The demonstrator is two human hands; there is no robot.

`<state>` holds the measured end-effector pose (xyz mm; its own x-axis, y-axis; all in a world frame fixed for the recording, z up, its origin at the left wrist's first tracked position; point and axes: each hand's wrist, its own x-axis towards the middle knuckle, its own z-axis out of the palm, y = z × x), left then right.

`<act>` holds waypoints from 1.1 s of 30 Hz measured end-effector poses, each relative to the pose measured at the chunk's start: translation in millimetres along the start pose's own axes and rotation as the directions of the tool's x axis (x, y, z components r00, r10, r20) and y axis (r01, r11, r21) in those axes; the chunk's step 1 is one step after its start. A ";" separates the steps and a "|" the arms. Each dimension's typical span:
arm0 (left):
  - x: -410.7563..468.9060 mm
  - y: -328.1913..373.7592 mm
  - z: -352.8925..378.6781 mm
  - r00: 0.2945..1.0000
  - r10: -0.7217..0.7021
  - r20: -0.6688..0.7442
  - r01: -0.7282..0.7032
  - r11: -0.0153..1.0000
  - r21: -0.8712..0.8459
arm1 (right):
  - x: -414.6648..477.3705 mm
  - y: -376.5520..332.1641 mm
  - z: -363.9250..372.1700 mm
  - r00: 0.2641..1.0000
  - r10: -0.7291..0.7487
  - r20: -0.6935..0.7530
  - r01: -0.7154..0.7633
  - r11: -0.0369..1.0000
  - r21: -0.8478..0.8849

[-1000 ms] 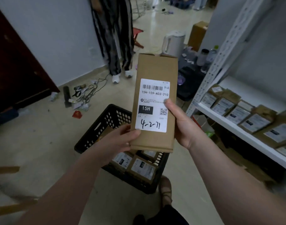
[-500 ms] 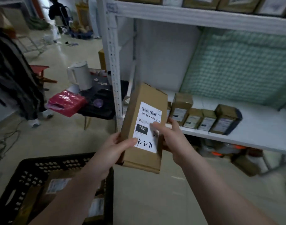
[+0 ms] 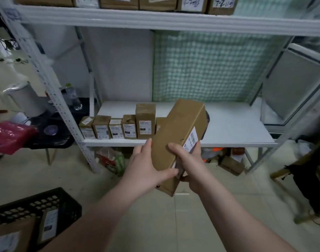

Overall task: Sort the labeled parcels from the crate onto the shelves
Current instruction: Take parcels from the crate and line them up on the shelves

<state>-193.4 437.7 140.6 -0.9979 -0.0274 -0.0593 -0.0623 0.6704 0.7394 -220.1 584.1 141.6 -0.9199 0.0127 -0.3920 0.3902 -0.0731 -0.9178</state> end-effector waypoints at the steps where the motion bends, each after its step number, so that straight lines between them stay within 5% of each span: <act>1: 5.6 14.2 8.2 0.999 0.036 0.029 -0.036 0.999 0.000 | 2.3 -6.5 -16.3 0.999 -0.019 -0.030 0.019 1.000 0.009; 6: 39.5 102.4 22.6 0.957 0.266 0.115 -0.274 0.959 0.065 | 4.2 -72.1 -95.8 0.957 -0.234 -0.172 0.233 0.972 -0.025; 12: 78.0 208.8 17.4 0.848 0.530 -0.009 -0.523 0.840 0.143 | 11.4 -174.1 -165.7 0.806 -0.498 -0.320 0.494 0.864 -0.100; 18: 120.9 276.7 15.8 0.728 0.685 -0.010 -0.660 0.705 0.259 | 31.4 -247.2 -207.1 0.664 -0.594 -0.453 0.548 0.800 -0.245; 24: 191.7 305.7 10.6 0.678 0.735 -0.022 -0.688 0.645 0.333 | 83.0 -306.7 -216.9 0.522 -0.707 -0.477 0.589 0.704 -0.398; 33: 340.0 309.5 -20.2 0.740 0.652 -0.163 -0.489 0.689 0.535 | 190.2 -393.4 -190.5 0.412 -0.794 -0.448 0.571 0.608 -0.552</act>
<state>-552.4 620.9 362.8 -0.7826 0.2960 0.5477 0.4554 0.8721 0.1793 -540.8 805.3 416.3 -0.6706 0.5096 0.5391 -0.2656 0.5136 -0.8159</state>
